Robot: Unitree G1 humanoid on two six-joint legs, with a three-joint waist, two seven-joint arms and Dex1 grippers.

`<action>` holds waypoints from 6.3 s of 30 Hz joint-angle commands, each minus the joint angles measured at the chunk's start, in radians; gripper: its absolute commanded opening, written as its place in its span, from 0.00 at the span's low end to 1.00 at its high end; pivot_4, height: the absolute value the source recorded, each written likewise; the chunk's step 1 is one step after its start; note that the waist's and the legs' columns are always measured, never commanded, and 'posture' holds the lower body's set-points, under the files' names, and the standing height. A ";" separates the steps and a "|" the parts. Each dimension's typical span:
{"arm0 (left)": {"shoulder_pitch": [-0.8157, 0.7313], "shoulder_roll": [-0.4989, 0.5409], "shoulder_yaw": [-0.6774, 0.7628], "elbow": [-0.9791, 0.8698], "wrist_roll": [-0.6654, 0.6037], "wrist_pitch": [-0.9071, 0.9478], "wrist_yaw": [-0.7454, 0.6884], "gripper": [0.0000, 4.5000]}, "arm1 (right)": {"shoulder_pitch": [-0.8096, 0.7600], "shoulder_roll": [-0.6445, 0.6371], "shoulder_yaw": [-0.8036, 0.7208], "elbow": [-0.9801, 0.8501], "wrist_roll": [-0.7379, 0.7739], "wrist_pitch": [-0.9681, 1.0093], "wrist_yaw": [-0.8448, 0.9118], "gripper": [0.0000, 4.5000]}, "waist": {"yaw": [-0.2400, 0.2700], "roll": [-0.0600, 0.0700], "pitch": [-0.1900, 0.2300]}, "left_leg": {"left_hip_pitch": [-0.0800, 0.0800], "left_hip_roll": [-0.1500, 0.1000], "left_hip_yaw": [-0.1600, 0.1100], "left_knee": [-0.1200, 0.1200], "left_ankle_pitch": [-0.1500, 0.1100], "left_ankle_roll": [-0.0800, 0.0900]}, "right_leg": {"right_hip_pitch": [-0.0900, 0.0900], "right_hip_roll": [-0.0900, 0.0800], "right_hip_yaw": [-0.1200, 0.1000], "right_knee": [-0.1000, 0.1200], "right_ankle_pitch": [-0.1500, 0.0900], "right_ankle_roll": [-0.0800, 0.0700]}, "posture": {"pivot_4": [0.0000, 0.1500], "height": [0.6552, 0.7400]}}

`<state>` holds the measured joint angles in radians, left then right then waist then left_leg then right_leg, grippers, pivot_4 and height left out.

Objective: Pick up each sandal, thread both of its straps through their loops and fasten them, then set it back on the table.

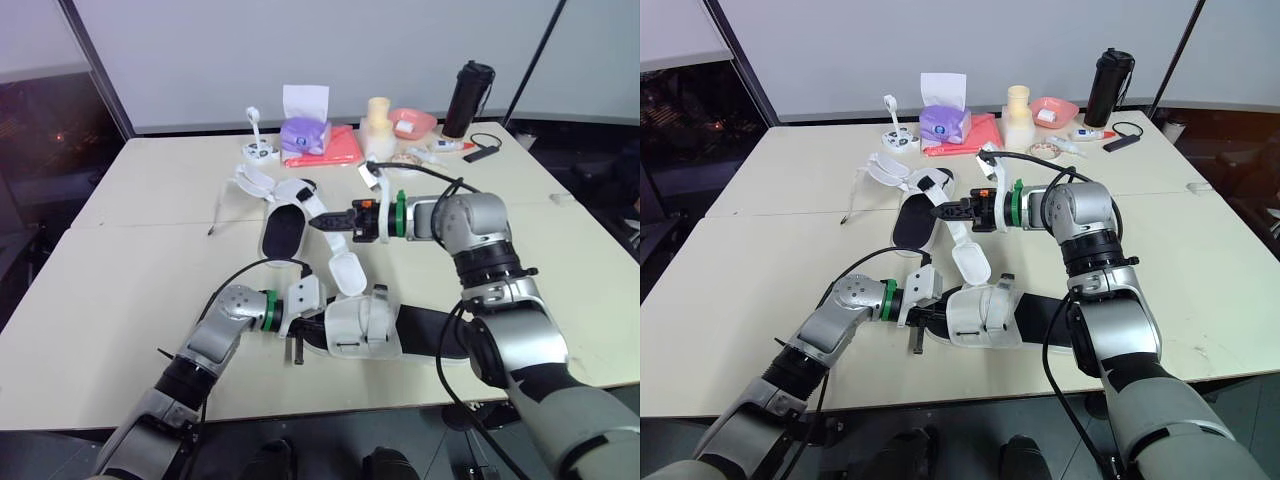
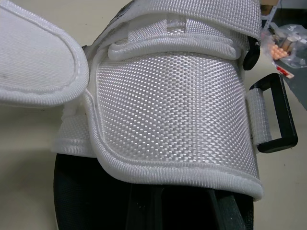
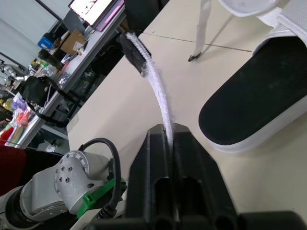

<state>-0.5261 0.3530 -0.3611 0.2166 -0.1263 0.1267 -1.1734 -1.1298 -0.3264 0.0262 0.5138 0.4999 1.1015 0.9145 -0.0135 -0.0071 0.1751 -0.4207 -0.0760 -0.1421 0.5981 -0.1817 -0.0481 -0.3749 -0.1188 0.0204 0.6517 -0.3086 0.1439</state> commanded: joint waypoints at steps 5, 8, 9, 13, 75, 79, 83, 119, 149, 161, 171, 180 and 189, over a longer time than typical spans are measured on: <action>0.025 -0.008 -0.040 0.030 0.022 0.041 -0.003 0.00 | 0.101 -0.088 -0.064 -0.360 0.106 0.107 -0.014 0.01 | 0.004 0.000 0.000 | 0.000 0.000 0.000 0.000 0.000 0.000 | 0.000 0.000 0.000 0.000 0.000 0.000 | 1.00 0.93; 0.027 -0.015 -0.027 0.026 0.001 0.068 -0.005 0.00 | 0.192 -0.120 -0.146 -0.584 0.195 0.147 -0.044 0.01 | 0.003 0.000 0.000 | -0.001 0.000 0.000 0.000 0.000 0.000 | 0.000 0.000 0.000 -0.001 0.000 0.000 | 1.00 0.93; 0.028 -0.016 -0.022 0.025 -0.005 0.077 -0.007 0.00 | 0.217 -0.123 -0.172 -0.641 0.222 0.166 -0.059 0.01 | 0.001 0.000 0.000 | -0.001 0.000 0.000 0.000 0.000 0.000 | -0.001 0.000 0.000 -0.001 0.000 0.000 | 1.00 0.93; 0.035 -0.017 0.008 0.010 -0.062 0.145 -0.028 0.00 | 0.379 -0.134 -0.288 -0.896 0.354 0.172 -0.094 0.01 | 0.002 0.000 0.000 | -0.003 0.001 -0.001 -0.001 0.000 0.000 | -0.002 0.000 0.000 -0.001 0.000 0.000 | 1.00 0.93; -0.063 -0.079 -0.032 0.141 -0.081 0.176 -0.095 0.00 | 1.244 -0.745 -0.240 -1.297 0.040 -0.325 0.089 1.00 | 0.032 -0.003 0.001 | -0.005 0.003 0.001 0.013 -0.002 0.002 | 0.005 -0.001 -0.001 -0.006 -0.002 -0.002 | 1.00 0.93; -0.063 -0.092 -0.029 0.147 -0.079 0.163 -0.088 0.00 | 1.189 -0.697 -0.211 -1.247 0.061 -0.280 0.029 1.00 | 0.034 -0.002 0.001 | -0.005 0.003 0.001 0.013 -0.002 0.002 | 0.005 -0.002 -0.001 -0.006 -0.002 -0.003 | 1.00 0.93; -0.062 -0.102 -0.015 0.146 -0.079 0.159 -0.072 0.00 | 1.123 -0.632 -0.180 -1.201 0.153 -0.180 -0.001 1.00 | 0.031 -0.003 0.001 | -0.005 0.003 0.001 0.013 -0.002 0.002 | 0.005 -0.002 -0.001 -0.006 -0.002 -0.003 | 1.00 0.93; -0.081 -0.133 -0.006 0.222 -0.013 0.057 0.029 0.00 | 1.193 -0.670 -0.376 -1.174 0.334 -0.020 -0.010 1.00 | 0.028 -0.002 0.001 | -0.006 0.003 0.002 0.013 -0.003 0.003 | 0.004 -0.001 -0.001 -0.005 0.000 0.000 | 1.00 0.93; -0.062 -0.122 -0.025 0.209 0.004 0.043 0.035 0.00 | 1.042 -0.568 -0.184 -1.141 0.404 -0.003 -0.146 0.01 | 0.027 -0.002 0.001 | -0.006 0.003 0.002 0.013 -0.003 0.003 | 0.003 -0.001 -0.001 -0.006 -0.001 -0.001 | 1.00 0.93; -0.063 -0.125 -0.024 0.215 0.007 0.031 0.037 0.00 | 0.574 -0.433 -0.187 -0.900 0.764 0.163 -0.297 0.01 | 0.029 -0.003 0.001 | -0.008 0.003 0.001 0.012 -0.003 0.003 | 0.002 -0.002 -0.001 -0.007 -0.001 -0.003 | 1.00 0.93; -0.045 -0.114 -0.019 0.193 0.004 0.038 0.045 0.00 | 0.581 -0.351 -0.074 -0.790 0.675 0.166 -0.259 0.01 | 0.026 -0.003 0.001 | -0.008 0.003 0.001 0.012 -0.003 0.004 | 0.001 -0.002 -0.001 -0.007 0.000 0.000 | 1.00 0.93; -0.039 -0.112 -0.021 0.181 0.001 0.047 0.047 0.00 | 0.618 -0.367 -0.035 -0.734 0.578 0.124 -0.158 0.01 | 0.024 -0.003 0.001 | -0.008 0.003 0.001 0.012 -0.003 0.004 | 0.001 -0.001 -0.001 -0.007 0.000 0.000 | 1.00 0.93; -0.034 -0.105 -0.022 0.170 -0.001 0.054 0.044 0.00 | 0.631 -0.391 0.009 -0.702 0.455 0.049 -0.060 0.01 | 0.024 -0.003 0.001 | -0.008 0.003 0.001 0.012 -0.003 0.004 | 0.001 -0.001 -0.001 -0.007 0.000 0.000 | 1.00 0.93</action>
<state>-0.5875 0.2253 -0.3707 0.3552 -0.1673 0.1498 -1.1470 -0.5074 -0.6961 0.0336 -0.1945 0.9902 1.1761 0.8388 0.0108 -0.0097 0.1763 -0.4284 -0.0732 -0.1408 0.6099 -0.1847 -0.0442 -0.3736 -0.1200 0.0192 0.6451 -0.3085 0.1439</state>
